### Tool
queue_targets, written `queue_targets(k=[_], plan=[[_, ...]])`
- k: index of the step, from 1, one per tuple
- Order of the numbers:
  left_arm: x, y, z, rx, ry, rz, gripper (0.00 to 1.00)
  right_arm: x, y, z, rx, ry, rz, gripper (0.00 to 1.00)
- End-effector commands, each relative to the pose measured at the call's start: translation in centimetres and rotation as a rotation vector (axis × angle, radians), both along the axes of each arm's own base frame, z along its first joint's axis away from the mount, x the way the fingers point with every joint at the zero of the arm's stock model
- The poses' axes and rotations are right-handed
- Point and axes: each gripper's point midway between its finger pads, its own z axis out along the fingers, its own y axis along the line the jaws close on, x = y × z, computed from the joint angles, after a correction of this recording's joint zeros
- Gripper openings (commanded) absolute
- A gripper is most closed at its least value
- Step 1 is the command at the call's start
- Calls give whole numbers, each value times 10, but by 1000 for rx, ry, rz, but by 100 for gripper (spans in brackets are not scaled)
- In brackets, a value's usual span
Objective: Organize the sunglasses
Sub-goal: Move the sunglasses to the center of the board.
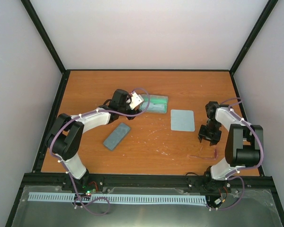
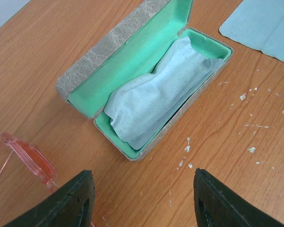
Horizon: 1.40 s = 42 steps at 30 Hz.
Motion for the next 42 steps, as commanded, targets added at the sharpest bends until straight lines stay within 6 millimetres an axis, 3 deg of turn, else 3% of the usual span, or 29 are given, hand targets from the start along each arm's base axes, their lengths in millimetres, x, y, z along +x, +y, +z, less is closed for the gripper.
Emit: queue_targets(k=[1, 9, 15, 19, 24, 36, 42], plan=[[2, 1, 2, -9, -28, -4, 58, 12, 0, -10, 7, -31, -38, 48], [2, 2, 0, -5, -37, -4, 58, 22, 2, -20, 19, -26, -49, 38], [3, 2, -7, 3, -29, -4, 58, 29, 3, -21, 25, -39, -54, 15], [4, 1, -9, 4, -27, -5, 58, 43, 3, -14, 28, -72, -56, 6], [6, 2, -12, 12, -29, -4, 58, 67, 3, -9, 33, -106, -60, 3], [10, 5, -20, 40, -33, 11, 57, 125, 5, -20, 71, -138, -60, 4], [14, 5, -21, 49, -37, 21, 58, 138, 5, -14, 70, -143, -39, 34]])
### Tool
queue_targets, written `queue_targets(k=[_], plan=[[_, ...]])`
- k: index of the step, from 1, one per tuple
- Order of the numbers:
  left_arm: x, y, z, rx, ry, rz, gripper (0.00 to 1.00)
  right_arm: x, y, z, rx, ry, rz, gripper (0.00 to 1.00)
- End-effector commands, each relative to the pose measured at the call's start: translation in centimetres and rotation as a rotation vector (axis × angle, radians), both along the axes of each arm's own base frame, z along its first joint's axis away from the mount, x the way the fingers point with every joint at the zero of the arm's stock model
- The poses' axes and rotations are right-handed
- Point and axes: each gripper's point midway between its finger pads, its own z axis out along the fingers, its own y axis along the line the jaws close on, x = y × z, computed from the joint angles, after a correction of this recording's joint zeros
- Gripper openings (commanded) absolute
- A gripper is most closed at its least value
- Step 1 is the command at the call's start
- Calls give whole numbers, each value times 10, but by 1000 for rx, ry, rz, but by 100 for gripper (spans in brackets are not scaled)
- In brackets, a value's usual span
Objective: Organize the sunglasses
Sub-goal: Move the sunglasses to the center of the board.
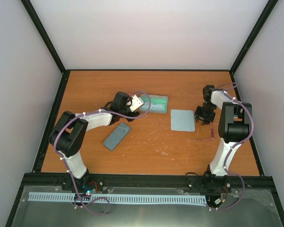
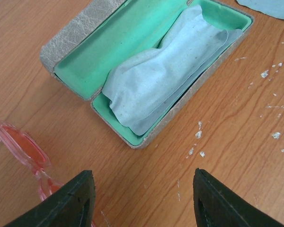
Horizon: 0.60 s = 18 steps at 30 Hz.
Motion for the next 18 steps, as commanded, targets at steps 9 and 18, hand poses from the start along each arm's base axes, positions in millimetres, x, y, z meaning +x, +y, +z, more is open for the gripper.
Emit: queue_targets(k=[9, 18], plan=[[12, -1, 6, -3, -26, 11, 57, 4, 11, 70, 65, -174, 124, 39], [15, -2, 4, 12, -31, -1, 57, 34, -19, 129, -202, -516, 368, 44]])
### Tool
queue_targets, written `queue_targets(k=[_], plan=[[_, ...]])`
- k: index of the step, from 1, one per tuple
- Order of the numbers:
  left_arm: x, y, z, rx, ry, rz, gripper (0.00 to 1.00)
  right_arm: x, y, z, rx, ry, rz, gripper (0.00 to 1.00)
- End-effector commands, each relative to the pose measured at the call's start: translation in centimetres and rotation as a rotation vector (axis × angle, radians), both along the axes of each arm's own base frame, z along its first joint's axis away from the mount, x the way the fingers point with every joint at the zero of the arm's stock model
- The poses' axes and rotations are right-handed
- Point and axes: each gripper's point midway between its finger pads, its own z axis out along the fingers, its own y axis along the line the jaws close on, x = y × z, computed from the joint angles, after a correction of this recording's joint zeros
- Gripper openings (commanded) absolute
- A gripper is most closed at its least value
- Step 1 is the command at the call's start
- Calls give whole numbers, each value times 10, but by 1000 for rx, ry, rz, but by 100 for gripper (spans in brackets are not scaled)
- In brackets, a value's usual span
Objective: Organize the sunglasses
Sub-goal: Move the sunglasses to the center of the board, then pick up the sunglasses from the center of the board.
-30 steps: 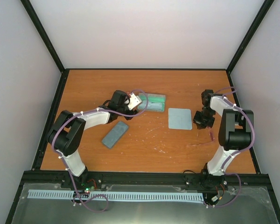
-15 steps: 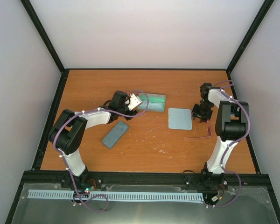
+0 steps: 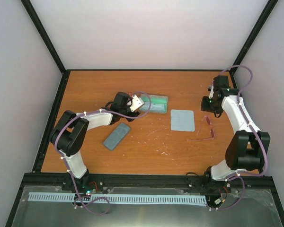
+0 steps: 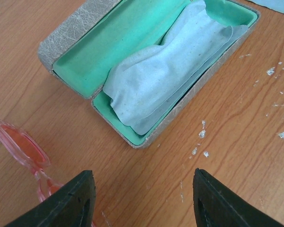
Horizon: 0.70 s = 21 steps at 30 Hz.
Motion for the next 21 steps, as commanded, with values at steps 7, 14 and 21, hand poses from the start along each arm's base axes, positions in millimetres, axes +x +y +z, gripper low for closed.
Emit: queue_targets(k=[7, 14, 21], plan=[[17, -3, 2, 18, -36, -12, 57, 32, -38, 1, -281, -102, 232, 38], [21, -7, -8, 26, -29, -32, 57, 3, -39, -32, -217, 29, 311, 39], [25, -11, -17, 38, -20, -51, 57, -25, -30, -48, -173, 74, 399, 47]])
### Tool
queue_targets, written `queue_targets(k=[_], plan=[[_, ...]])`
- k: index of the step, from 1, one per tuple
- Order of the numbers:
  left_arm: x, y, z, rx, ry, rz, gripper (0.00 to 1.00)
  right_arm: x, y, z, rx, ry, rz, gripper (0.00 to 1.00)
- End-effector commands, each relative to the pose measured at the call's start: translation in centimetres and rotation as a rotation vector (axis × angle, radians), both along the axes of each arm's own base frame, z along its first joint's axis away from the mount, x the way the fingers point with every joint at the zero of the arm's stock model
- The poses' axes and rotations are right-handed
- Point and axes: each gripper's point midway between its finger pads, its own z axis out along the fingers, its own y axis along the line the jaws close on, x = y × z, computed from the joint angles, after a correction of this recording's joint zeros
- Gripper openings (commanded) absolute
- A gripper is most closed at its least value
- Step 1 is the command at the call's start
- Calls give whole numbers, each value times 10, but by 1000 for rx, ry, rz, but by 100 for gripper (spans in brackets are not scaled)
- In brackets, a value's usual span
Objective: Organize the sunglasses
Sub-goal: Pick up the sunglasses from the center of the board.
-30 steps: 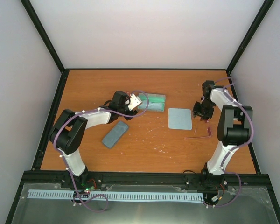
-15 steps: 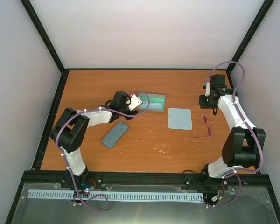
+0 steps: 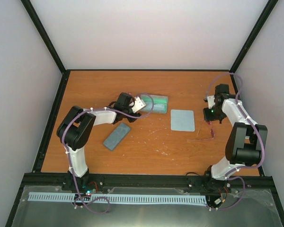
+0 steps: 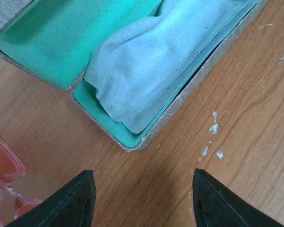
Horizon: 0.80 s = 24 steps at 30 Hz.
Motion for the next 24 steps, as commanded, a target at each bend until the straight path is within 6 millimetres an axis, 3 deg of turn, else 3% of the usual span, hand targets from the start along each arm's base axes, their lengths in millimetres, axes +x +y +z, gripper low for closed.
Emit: queue_targets(k=[1, 13, 24], plan=[[16, -8, 12, -18, -46, -27, 57, -18, 2, -4, -2, 38, 73, 48], [17, -12, 3, -15, -25, -44, 57, -35, -24, -29, -108, 162, 28, 42], [19, -15, -1, -17, -15, -53, 57, -36, -22, -46, -74, 225, 23, 35]])
